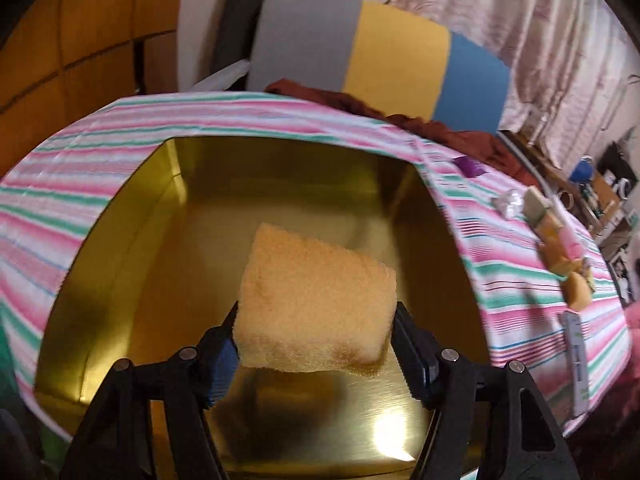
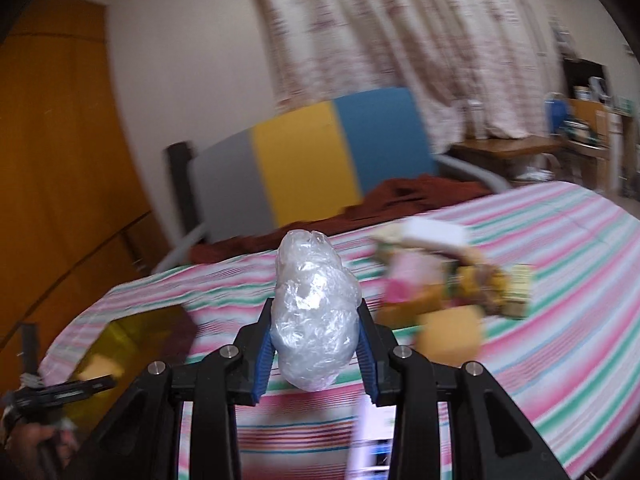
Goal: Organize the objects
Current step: 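Carry both items over the gold tray and release the sponge from the left tool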
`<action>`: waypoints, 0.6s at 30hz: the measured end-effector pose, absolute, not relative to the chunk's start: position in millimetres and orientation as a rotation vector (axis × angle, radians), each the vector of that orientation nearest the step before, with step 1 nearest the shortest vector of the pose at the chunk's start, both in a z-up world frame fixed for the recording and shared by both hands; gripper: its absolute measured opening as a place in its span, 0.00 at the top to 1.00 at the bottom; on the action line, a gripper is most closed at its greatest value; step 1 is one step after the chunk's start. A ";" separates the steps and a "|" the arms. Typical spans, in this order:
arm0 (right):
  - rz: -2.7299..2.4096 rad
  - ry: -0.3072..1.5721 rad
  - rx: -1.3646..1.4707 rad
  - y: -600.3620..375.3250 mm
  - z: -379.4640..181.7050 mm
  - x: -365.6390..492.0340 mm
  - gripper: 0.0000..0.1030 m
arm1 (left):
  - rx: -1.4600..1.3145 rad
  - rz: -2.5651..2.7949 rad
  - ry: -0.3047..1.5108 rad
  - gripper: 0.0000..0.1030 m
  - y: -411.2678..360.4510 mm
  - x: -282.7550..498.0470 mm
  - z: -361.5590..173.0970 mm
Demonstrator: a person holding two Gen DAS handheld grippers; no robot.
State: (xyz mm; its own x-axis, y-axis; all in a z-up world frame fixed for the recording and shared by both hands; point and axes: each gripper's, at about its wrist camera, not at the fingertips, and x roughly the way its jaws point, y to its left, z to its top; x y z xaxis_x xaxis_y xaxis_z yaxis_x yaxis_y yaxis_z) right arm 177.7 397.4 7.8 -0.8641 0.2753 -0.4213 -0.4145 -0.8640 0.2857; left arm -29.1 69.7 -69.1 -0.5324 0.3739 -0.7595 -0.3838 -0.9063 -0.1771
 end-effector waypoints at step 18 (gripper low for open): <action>3.056 0.439 -1.031 229.0 -17.7 75.9 0.66 | -1.309 2.529 -0.039 0.06 0.7 -38.6 -77.3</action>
